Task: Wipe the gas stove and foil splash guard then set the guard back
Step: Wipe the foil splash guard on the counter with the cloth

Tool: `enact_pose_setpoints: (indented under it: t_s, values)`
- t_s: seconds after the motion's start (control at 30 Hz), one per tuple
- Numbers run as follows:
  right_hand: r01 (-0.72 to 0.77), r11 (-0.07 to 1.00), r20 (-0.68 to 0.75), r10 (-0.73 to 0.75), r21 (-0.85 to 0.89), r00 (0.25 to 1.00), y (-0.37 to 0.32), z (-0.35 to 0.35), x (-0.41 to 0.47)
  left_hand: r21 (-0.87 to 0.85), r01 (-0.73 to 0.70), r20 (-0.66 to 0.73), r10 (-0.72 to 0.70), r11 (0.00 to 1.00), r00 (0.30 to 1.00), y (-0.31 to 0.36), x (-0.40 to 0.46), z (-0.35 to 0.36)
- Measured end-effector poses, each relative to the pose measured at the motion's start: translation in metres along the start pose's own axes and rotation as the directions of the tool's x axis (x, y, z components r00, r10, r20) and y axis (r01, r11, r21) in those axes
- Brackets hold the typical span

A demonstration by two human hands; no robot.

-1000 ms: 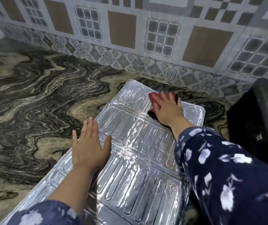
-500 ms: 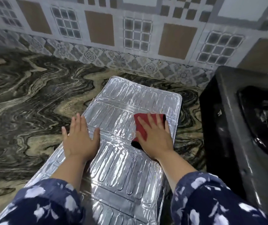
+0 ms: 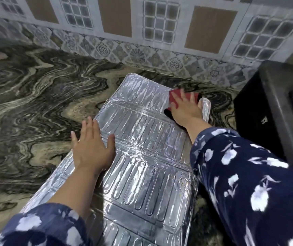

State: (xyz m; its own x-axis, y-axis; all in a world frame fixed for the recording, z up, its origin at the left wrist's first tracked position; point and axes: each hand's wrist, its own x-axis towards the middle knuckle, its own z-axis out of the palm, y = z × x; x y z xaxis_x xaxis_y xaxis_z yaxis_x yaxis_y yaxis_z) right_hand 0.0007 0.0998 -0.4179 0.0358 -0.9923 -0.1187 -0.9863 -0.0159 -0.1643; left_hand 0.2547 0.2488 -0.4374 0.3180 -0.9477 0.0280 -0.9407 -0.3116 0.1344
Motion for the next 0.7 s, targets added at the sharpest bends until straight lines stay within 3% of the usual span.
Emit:
enact_pose_setpoints:
  t_s: [0.13, 0.27, 0.4, 0.53, 0.7]
  values:
    - [0.223, 0.975, -0.01, -0.223, 0.018, 0.975, -0.033, 0.008, -0.046, -0.005, 0.001, 0.02, -0.001, 1.0, 1.0, -0.001, -0.001, 0.0]
    - [0.29, 0.957, 0.059, -0.29, 0.007, 0.955, -0.027, 0.016, -0.103, -0.027, 0.003, 0.032, -0.003, 1.0, 0.999, -0.001, -0.002, -0.003]
    - [0.241, 0.969, 0.097, -0.246, 0.063, 0.964, -0.015, 0.006, -0.141, 0.017, 0.003, 0.093, -0.004, 1.0, 0.996, -0.001, -0.002, -0.012]
    - [0.135, 0.947, -0.067, -0.121, 0.291, 0.99, -0.017, -0.011, -0.137, 0.078, -0.023, 0.016, 0.022, 0.997, 1.0, 0.019, 0.002, -0.033]
    - [0.079, 0.981, 0.037, -0.087, 0.178, 0.995, -0.008, -0.015, -0.117, -0.221, -0.23, 0.017, 0.24, 0.948, 0.971, 0.08, -0.021, -0.029]
